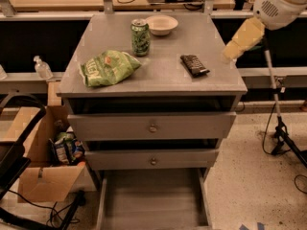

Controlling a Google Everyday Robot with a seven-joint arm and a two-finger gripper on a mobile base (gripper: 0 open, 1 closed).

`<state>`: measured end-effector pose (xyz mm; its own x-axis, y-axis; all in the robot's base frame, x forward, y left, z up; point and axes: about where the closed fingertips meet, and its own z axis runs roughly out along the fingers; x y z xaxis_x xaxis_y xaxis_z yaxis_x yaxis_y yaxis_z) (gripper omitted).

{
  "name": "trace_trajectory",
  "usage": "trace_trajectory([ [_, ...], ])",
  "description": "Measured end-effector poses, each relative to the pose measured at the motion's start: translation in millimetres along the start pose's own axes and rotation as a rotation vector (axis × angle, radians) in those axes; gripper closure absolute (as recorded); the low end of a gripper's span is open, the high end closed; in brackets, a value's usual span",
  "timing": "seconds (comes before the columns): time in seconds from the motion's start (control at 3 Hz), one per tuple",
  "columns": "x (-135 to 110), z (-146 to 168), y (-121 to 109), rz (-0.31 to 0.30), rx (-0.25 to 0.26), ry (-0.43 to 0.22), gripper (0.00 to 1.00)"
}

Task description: Place rxbar chocolate into bottom drawer

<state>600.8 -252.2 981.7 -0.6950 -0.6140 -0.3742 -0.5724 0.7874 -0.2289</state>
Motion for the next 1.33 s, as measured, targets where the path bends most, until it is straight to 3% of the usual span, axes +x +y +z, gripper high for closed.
trace_trajectory([
  [0.67,-4.0,6.4,4.2,0.045,-0.029,-0.015,0.0],
  [1.0,-36.7,33.5,11.4,0.126,-0.093,-0.065,0.0],
  [1.33,-70.5,79.3,8.3,0.259,-0.107,-0.04,0.0],
])
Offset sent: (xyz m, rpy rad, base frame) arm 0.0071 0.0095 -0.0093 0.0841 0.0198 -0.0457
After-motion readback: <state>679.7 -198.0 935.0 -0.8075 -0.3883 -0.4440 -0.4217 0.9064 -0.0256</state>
